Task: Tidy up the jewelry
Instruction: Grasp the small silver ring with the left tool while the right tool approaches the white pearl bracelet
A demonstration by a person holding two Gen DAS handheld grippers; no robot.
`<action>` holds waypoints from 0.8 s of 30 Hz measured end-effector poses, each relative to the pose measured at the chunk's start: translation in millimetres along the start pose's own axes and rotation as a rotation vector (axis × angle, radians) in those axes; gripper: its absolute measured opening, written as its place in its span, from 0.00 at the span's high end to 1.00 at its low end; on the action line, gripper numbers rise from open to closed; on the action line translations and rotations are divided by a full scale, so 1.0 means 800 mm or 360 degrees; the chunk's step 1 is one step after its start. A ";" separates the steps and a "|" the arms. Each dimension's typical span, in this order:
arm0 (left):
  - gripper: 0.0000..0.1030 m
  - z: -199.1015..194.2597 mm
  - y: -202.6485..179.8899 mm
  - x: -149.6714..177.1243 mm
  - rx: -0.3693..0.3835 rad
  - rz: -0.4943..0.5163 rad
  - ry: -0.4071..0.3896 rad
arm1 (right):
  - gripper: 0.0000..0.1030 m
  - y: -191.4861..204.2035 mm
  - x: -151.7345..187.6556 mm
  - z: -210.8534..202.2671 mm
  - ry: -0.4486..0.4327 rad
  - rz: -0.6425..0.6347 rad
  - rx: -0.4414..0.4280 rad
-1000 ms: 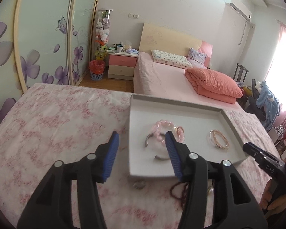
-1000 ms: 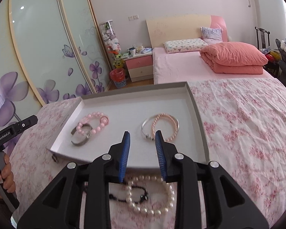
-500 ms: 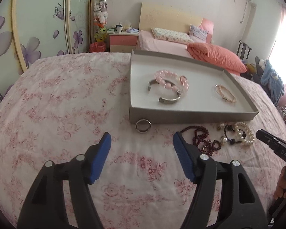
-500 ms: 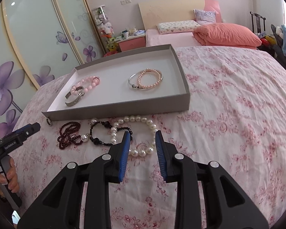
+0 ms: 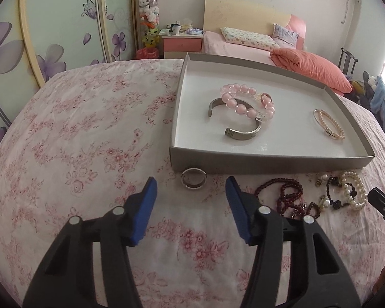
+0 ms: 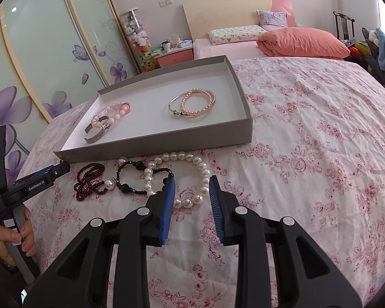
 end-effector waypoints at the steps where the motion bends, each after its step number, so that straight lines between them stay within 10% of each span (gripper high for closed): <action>1: 0.50 0.003 0.000 -0.001 -0.0002 0.0000 0.0006 | 0.72 0.000 0.000 0.000 0.0001 0.0004 -0.0002; 11: 0.78 0.007 0.002 -0.005 -0.0024 0.0004 0.0009 | 0.72 -0.003 0.001 0.003 0.0010 0.0013 -0.0009; 24: 0.79 -0.015 0.006 0.023 0.0121 0.0093 0.0023 | 0.72 -0.002 -0.003 -0.002 -0.0015 -0.0034 0.0050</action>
Point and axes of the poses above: each gripper's, at about its wrist camera, not at the fingertips, and z roughly the way its jaws point, y to its left, x to its underside, the point moved 7 cm from there along z, roughly the way its jaws point, and after that the axes turned 3 degrees about y, right-handed, at the moved point
